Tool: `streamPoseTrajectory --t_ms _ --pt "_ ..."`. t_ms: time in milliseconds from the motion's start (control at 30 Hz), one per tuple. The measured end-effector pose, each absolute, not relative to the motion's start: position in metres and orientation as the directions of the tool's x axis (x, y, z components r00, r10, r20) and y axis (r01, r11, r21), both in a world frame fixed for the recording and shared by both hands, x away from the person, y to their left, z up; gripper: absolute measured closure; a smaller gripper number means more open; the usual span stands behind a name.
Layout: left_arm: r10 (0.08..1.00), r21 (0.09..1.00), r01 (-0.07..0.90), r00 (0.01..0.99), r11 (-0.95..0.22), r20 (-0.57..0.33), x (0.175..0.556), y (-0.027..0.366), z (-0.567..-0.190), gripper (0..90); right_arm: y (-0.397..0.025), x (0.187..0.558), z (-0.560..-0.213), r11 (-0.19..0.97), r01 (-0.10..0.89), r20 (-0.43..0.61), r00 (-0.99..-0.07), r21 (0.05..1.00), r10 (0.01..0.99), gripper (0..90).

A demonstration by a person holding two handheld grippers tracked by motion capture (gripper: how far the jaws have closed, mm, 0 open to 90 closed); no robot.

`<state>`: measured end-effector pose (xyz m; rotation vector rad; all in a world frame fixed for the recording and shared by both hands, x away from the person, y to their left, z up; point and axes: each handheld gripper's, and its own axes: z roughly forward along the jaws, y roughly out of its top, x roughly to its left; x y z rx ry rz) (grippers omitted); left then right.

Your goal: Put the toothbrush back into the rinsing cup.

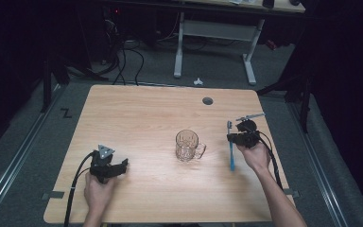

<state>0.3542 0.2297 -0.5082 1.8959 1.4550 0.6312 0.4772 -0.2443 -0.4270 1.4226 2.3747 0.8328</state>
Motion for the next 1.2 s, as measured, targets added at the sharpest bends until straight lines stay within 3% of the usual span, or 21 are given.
streamPoseTrajectory --t_ms 1200 --pt "0.964 0.744 0.647 0.265 -0.166 -0.016 0.354 0.23 -0.508 24.0 -0.254 0.43 -0.396 0.256 0.603 0.186 -0.572 0.755 0.799 80.5"
